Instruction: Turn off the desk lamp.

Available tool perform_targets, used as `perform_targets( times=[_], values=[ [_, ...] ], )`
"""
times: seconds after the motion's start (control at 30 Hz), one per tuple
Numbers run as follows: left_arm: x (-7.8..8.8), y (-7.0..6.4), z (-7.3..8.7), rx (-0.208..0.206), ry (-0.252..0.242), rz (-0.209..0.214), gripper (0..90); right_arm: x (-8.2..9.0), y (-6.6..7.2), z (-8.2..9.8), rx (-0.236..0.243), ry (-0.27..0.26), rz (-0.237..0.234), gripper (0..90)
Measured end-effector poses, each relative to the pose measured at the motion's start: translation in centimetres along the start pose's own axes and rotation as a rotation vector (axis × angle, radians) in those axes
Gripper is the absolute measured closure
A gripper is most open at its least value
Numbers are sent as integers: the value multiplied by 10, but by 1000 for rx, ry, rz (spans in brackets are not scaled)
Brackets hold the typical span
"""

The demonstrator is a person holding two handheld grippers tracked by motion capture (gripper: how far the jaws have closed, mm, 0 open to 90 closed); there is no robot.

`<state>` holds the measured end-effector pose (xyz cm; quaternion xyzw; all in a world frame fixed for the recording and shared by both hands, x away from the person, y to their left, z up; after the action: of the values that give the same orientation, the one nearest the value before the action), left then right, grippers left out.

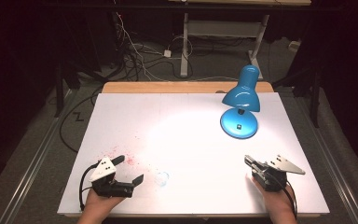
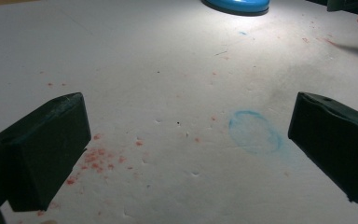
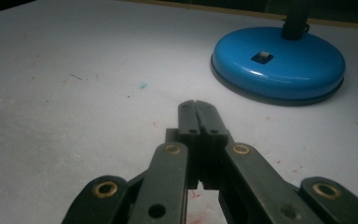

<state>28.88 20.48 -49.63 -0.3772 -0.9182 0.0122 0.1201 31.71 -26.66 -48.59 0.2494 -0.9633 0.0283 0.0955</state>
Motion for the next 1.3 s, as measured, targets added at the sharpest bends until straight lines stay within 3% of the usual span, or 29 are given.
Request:
perform_targets(
  times=[0.1,0.3,0.67,1.3],
  values=[
    [1,-1,-1,6,-4,22,0,-4,-1,-4,16,3,3,900],
    [3,0,-2,8,-18,17,0,-16,-9,-10,13,11,10,900],
    [-1,1,3,-25,1,15,0,-43,-26,-26,-5,15,34,900],
    [4,-1,0,-8,-10,23,0,-73,-38,-40,-15,11,49,900]
  ],
)
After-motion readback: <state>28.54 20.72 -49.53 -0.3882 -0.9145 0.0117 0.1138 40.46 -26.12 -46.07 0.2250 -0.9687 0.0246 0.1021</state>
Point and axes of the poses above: each handheld gripper's, and its own axes: x roughly backward along the jaws, z roughly out of its underside, y roughly to its left, the point moved 2 cm from there along -x, roughly forward along the jaws, and after that the axes turned 13 degrees about -y, right-handed, at the moved point
